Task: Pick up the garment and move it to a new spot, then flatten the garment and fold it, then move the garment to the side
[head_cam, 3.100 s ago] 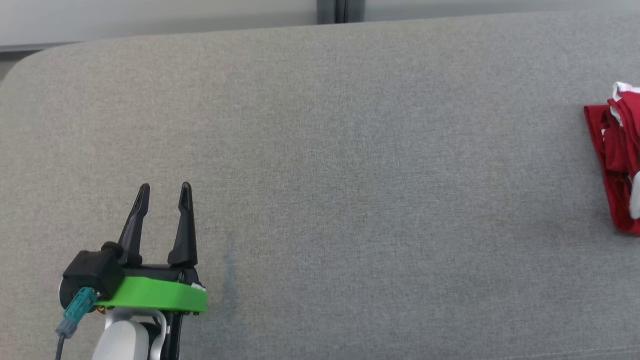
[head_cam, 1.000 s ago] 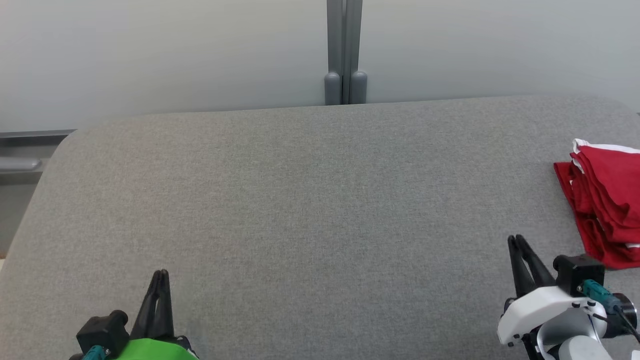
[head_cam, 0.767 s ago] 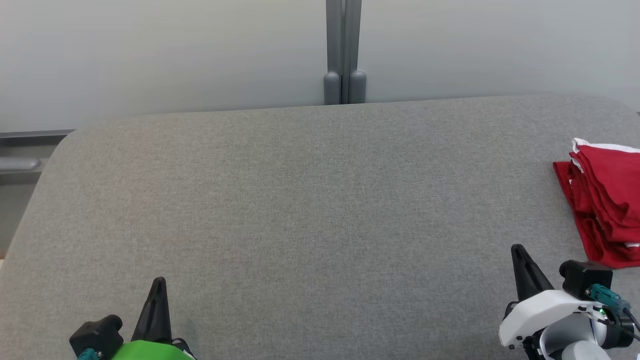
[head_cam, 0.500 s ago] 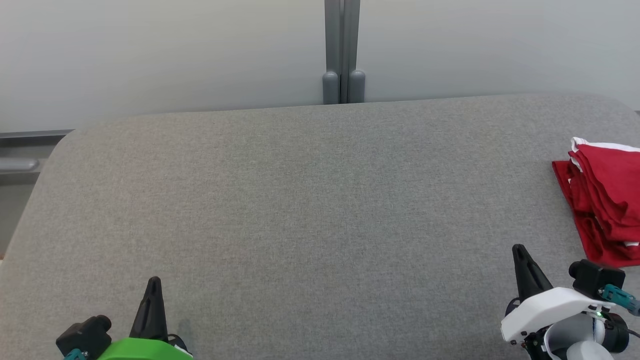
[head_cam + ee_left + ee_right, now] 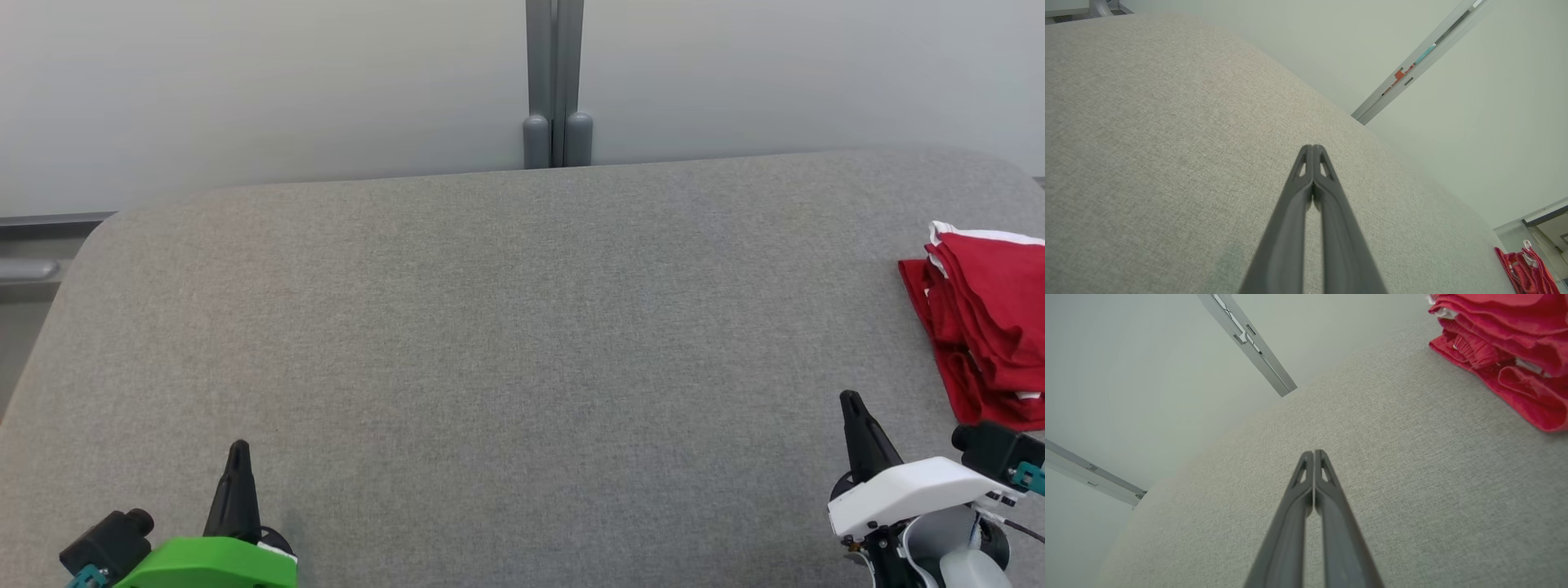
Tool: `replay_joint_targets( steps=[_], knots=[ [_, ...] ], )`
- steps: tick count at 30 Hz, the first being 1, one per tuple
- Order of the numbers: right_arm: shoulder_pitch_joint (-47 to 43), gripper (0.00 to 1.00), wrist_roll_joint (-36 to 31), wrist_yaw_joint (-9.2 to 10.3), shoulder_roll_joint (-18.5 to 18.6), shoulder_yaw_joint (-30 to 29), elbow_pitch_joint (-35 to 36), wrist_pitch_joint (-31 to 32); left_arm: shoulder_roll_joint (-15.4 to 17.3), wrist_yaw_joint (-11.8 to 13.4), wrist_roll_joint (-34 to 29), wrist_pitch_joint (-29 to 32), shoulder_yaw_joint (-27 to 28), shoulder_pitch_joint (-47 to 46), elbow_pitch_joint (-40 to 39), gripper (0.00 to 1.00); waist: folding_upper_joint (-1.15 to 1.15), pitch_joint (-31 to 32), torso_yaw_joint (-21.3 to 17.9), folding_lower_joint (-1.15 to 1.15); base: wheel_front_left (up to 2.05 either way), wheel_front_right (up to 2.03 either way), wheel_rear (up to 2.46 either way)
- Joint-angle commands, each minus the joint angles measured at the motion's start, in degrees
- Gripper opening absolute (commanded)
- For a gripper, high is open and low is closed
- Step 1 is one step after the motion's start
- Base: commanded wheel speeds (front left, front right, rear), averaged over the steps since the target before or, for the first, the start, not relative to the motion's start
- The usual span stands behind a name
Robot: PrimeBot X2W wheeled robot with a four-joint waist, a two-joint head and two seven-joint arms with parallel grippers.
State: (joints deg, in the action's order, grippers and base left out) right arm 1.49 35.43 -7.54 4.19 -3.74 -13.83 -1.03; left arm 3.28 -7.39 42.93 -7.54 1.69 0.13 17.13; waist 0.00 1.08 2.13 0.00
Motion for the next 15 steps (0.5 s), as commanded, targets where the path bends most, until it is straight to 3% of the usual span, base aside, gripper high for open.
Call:
replay_joint_targets(
  steps=[1, 15],
  knots=[
    [1.6, 0.00, 2.3, 0.01, 0.1, -0.3, 0.8, 0.3, 0.3, 0.0, 2.0, 0.5, 0.4, -1.9, -0.9, 0.00, 0.00, 0.0, 0.0, 0.00, 0.00, 0.00, 0.00],
    [2.3, 0.00, 14.4, 0.03, -0.2, -0.9, 0.6, 1.9, 0.1, -0.1, 12.5, 3.5, 1.4, -3.1, -1.5, 0.00, 0.00, -0.2, -0.4, 0.00, 0.00, 0.00, 0.00]
  ],
)
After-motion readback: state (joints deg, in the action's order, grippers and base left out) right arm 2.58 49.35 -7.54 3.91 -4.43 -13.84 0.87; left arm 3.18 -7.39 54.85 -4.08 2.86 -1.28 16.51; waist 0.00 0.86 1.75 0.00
